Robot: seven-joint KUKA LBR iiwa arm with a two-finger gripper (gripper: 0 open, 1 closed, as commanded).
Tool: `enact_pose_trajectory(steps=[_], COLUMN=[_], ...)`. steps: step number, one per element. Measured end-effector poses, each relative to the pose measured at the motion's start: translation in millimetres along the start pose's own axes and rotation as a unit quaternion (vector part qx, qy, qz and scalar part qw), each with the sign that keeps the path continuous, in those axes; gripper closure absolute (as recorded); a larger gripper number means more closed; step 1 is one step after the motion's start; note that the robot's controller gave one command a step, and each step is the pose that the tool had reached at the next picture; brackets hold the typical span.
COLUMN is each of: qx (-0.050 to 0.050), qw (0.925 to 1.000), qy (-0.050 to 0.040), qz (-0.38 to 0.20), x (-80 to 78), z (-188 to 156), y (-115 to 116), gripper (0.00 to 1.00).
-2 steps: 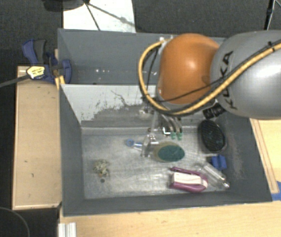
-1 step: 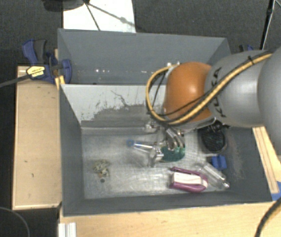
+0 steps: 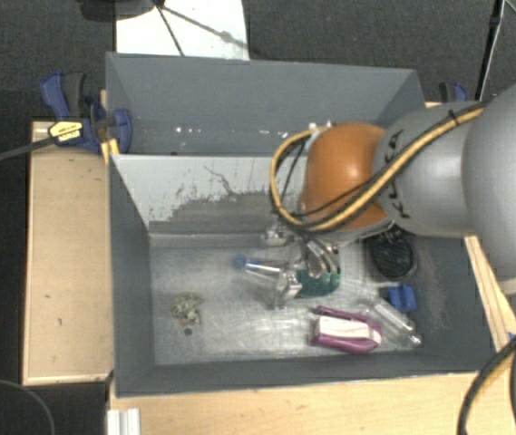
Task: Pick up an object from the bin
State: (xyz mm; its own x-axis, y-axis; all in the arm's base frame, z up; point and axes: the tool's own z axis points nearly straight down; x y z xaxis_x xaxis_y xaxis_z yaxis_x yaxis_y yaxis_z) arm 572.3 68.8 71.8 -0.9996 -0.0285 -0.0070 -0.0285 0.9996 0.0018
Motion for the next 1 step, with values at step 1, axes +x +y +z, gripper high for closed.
enact_pose_trajectory(steps=[1], qx=[-0.001], qw=[1.0], qy=[-0.0055], qz=[0.002], x=[-3.1], z=[-3.9], y=[0.7], gripper=[1.0])
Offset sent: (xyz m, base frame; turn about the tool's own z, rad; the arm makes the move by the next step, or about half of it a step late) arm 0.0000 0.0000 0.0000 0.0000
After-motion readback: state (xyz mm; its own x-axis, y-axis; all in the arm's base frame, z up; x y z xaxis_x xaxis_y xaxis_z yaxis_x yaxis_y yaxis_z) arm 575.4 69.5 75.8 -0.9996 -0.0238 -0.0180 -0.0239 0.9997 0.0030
